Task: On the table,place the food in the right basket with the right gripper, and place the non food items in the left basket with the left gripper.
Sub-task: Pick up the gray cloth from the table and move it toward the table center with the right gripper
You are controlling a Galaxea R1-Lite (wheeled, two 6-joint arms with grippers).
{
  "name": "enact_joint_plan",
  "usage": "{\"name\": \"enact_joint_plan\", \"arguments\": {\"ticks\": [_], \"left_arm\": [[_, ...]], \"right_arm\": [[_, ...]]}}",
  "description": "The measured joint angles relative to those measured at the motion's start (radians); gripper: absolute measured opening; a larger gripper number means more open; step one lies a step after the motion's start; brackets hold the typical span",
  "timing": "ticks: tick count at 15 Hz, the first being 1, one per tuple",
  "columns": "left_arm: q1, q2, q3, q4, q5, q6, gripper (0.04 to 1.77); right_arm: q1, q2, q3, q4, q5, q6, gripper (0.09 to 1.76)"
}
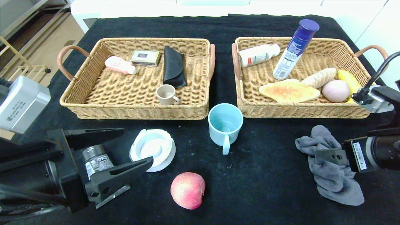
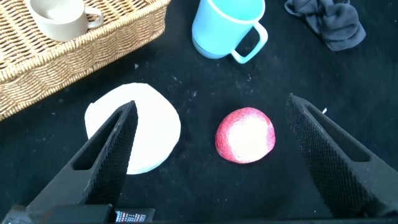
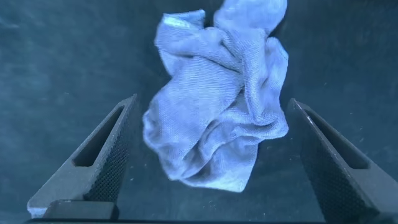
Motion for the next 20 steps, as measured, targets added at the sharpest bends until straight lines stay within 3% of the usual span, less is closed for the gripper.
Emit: {"name": "enact_joint_plan", "arguments": {"ticks": [7,12,16,20], "left_arm": [[-0.001,-0.001,0.001,0.0,0.0,0.009,1.72],[-0.001,-0.003,0.001,0.0,0.0,0.01,1.72],[-0.001,-0.002,0.001,0.001,0.0,0.012,1.72],[-0.001,-0.002,-0.007,0.002,0.0,0.012,1.72]], "right_arm": [[-0.036,0.073,0.124,-0.168,0.01,0.003,1.7],[-0.048,0.114,0.148,-0.184,0.015,0.005,1.7],[-0.048,0.124,0.152,-0.185,0.014,0.005,1.12],[-0.048,0.132,0.153,-0.187,0.013,0.005,0.68]]}}
